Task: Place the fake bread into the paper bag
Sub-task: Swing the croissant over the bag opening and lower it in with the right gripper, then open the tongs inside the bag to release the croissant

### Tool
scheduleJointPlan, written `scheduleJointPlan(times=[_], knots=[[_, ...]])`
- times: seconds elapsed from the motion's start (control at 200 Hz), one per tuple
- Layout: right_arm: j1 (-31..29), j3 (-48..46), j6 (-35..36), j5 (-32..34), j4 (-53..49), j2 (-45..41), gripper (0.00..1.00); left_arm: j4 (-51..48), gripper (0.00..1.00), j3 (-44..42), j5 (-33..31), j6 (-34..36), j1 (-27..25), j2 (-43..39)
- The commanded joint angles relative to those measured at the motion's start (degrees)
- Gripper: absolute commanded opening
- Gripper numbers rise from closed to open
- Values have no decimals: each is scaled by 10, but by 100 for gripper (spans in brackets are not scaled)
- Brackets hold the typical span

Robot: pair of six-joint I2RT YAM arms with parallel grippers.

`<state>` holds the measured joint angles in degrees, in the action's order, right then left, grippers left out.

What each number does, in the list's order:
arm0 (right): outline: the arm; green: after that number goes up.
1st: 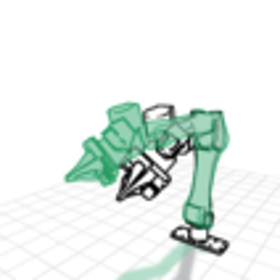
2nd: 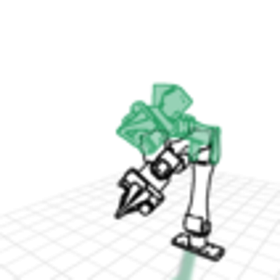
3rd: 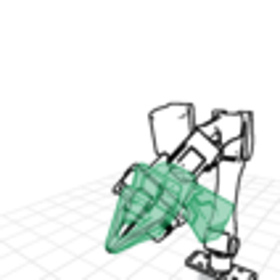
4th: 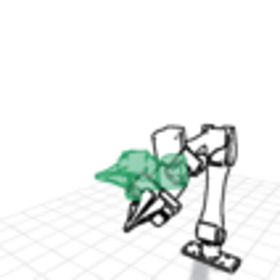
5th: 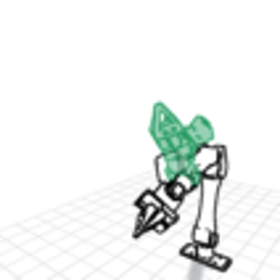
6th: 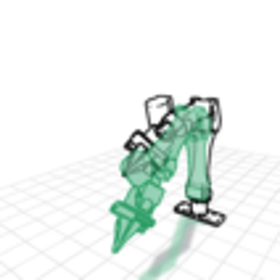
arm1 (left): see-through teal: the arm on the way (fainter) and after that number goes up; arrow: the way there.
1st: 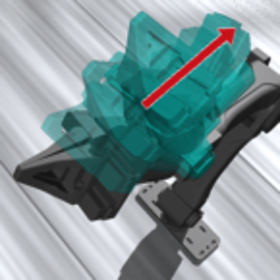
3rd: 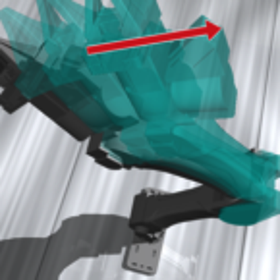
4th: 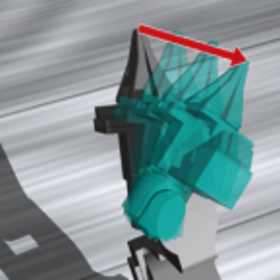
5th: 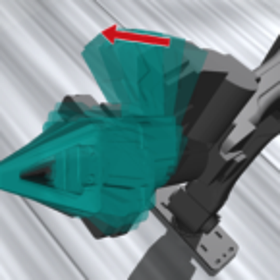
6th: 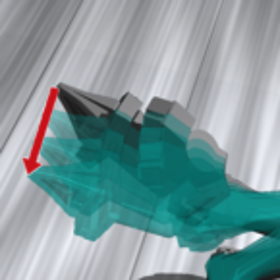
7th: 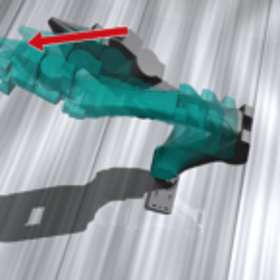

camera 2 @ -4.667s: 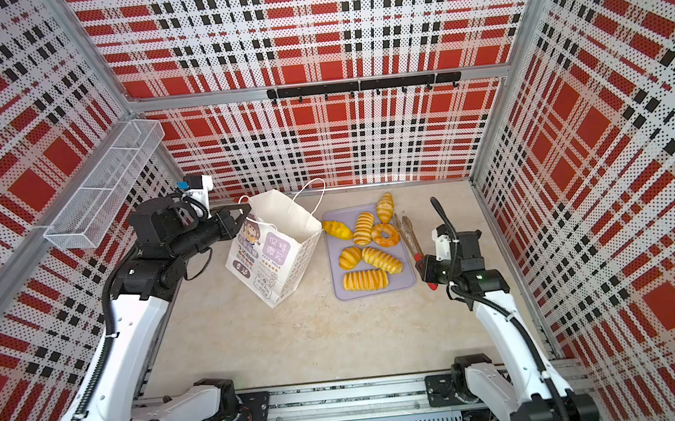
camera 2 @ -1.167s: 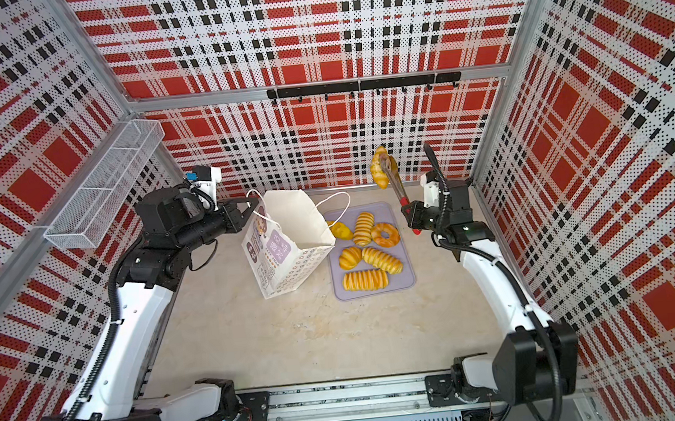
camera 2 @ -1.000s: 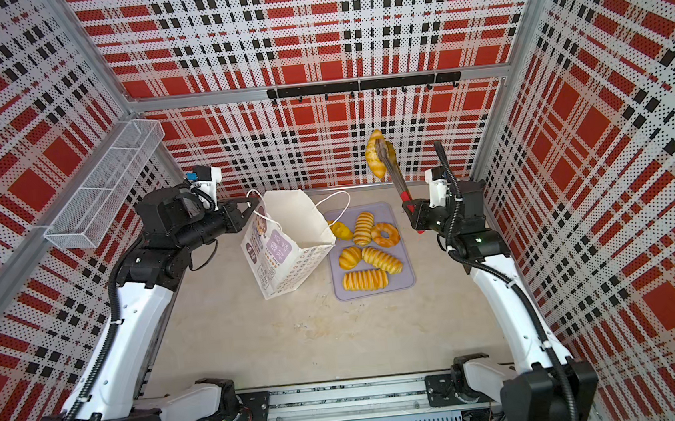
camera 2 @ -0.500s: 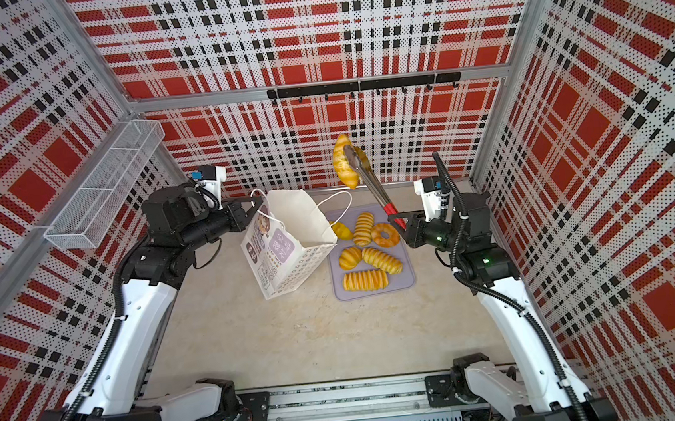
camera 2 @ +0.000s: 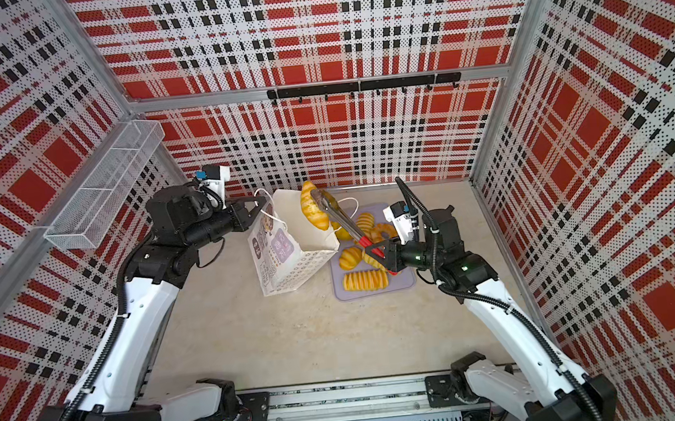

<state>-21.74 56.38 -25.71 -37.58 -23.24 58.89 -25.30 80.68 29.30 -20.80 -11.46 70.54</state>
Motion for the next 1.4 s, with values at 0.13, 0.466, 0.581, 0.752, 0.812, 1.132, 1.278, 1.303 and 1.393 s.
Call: scheduleJointPlan(times=[0.13,0.466,0.581,0.752,0.812,1.132,1.278,1.303,1.393], knots=[[-25,-9,11,26,5,8,17,17,0,15,-1,-1,-7,-3],[-74,9,40,87,-46,39,19,17,0,11,-2,-1,-11,-3],[-83,10,43,95,-49,44,21,18,0,12,-3,-1,-11,-3],[-83,10,41,99,-44,45,26,19,0,11,-4,0,-12,-2],[-84,10,40,101,-44,45,28,19,0,10,-4,0,-12,-2],[-83,8,34,103,-30,37,30,19,0,5,-5,1,-12,-5],[-84,5,28,100,-19,32,32,19,0,5,-5,2,-12,-6],[-83,6,27,99,-19,31,33,19,0,5,-5,2,-12,-6],[-84,4,24,98,-17,28,34,19,0,4,-4,3,-12,-7]])
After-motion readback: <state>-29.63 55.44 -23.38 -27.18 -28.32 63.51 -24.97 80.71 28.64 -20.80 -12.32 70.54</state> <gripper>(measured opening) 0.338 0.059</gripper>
